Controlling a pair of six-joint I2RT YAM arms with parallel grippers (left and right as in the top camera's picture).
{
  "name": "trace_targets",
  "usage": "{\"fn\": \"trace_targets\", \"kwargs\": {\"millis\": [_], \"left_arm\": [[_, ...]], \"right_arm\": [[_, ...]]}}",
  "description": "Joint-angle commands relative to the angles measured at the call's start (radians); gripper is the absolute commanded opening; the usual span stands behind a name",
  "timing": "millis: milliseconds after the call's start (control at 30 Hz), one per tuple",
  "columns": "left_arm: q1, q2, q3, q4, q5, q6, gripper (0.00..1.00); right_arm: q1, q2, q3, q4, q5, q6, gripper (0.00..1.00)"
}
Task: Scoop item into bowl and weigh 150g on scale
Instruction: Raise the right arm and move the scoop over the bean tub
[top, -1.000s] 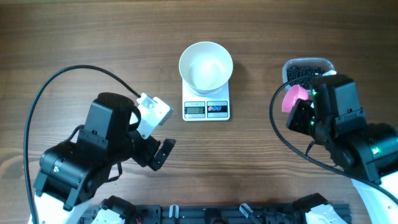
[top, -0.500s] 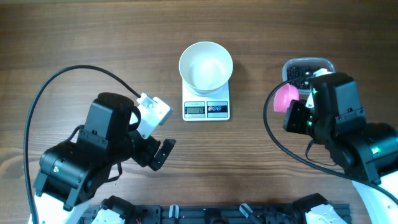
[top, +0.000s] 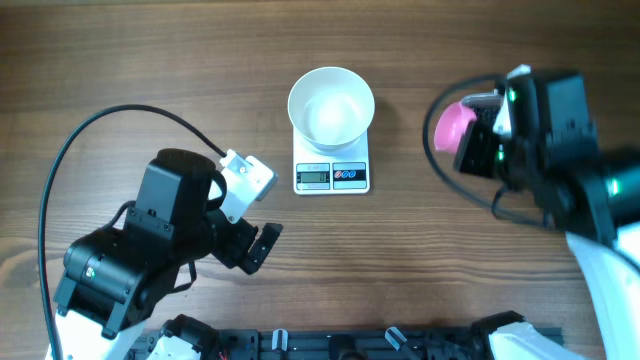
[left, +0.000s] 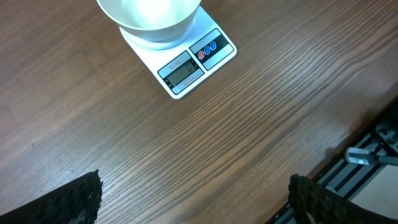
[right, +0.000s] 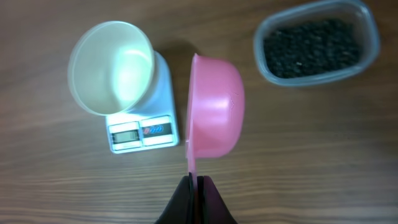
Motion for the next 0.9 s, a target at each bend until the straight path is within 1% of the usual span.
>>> {"fn": "trace_targets", "kwargs": {"millis": [0, 133, 233, 300, 367, 467, 567, 733, 867], "left_arm": [[0.008, -0.005, 0.012, 0.001, -0.003, 0.015, 1.00], [0.008, -0.005, 0.012, 0.000, -0.003, 0.015, 1.00], [0.008, -0.005, 0.012, 0.000, -0.003, 0.015, 1.00], [0.008, -0.005, 0.012, 0.001, -0.003, 0.015, 1.00], [0.008, -0.005, 0.012, 0.000, -0.003, 0.015, 1.00], [0.008, -0.005, 0.012, 0.000, -0.003, 0.015, 1.00], [0.008, -0.005, 0.012, 0.000, -0.003, 0.015, 1.00], [0.008, -0.005, 0.012, 0.001, -0.003, 0.015, 1.00], [0.008, -0.005, 0.012, 0.001, -0.003, 0.015, 1.00]], "right_arm": [[-0.043, 0.144, 0.147, -0.093, 0.055, -0.052, 0.04], [-0.074, 0.273, 0.264, -0.204, 0.099, -0.063, 0.04], [-0.103, 0.350, 0.309, -0.243, 0.114, -0.071, 0.04], [-0.121, 0.378, 0.309, -0.234, 0.138, -0.071, 0.04], [-0.142, 0.422, 0.309, -0.211, 0.214, -0.101, 0.04], [-0.143, 0.457, 0.309, -0.186, 0.263, -0.160, 0.04], [-0.143, 0.491, 0.309, -0.179, 0.348, -0.169, 0.04], [-0.143, 0.550, 0.307, -0.105, 0.424, -0.235, 0.04], [-0.144, 0.599, 0.307, -0.082, 0.466, -0.290, 0.04]]}}
